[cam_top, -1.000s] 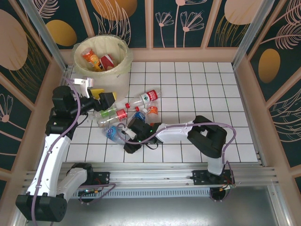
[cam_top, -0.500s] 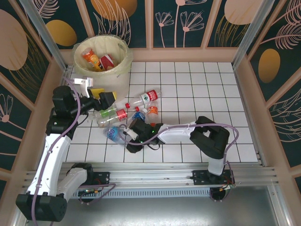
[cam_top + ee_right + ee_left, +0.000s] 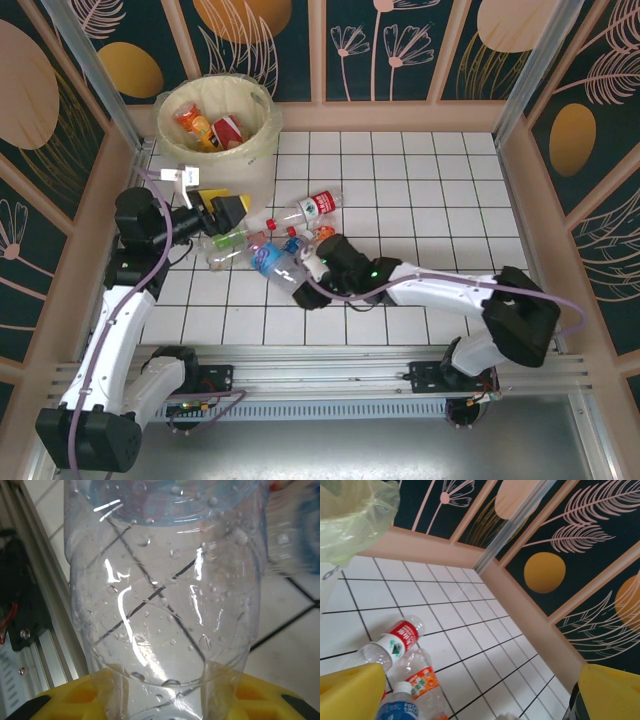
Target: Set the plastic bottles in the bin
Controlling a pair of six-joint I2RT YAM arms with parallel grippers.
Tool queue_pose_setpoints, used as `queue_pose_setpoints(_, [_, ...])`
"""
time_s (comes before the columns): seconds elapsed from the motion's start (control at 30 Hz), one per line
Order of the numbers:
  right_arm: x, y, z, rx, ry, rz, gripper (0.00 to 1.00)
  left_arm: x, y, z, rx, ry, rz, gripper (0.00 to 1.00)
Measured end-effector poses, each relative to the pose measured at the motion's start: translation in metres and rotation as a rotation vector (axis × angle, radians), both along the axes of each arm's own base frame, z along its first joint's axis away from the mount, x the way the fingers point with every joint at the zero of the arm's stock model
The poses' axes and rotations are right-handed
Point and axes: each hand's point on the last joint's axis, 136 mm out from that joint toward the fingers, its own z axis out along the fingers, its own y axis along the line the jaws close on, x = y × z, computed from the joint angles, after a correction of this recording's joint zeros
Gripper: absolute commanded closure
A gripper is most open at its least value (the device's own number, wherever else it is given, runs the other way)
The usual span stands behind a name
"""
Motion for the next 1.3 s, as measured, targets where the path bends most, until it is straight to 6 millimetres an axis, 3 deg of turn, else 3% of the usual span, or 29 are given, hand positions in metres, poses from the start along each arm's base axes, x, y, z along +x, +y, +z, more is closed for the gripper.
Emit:
queue_pose_setpoints(0.27, [0.040, -0.040, 0.051, 0.120, -0.073, -0.155, 0.61, -0.003, -0.039, -0.004, -0.058, 0.066, -0.086, 0.01])
queue_pose_setpoints(0.53, [0.050, -0.059, 0.089, 0.209, -0.128, -0.199, 0.61, 0.015, -0.065, -0.049, -0.131, 0.298, -0.078, 0.01])
queue_pose_setpoints(0.9, [0.039, -0.057, 0.100, 0.264, -0.092, -0.152, 0.61, 0.011, -0.113, -0.051, -0.206, 0.351, -0.182, 0.02])
queue_pose_setpoints(1.0, [0.037, -0.058, 0.106, 0.289, -0.094, -0.145, 0.61, 0.012, -0.117, -0.053, -0.211, 0.360, -0.179, 0.06])
queue_pose_setpoints(1.1, [0.036, -0.058, 0.108, 0.305, -0.099, -0.143, 0.61, 0.015, -0.118, -0.052, -0.226, 0.363, -0.176, 0.17])
queue_pose_setpoints(1.3, [0.036, -0.058, 0.107, 0.319, -0.096, -0.136, 0.61, 0.016, -0.119, -0.041, -0.260, 0.336, -0.181, 0.23])
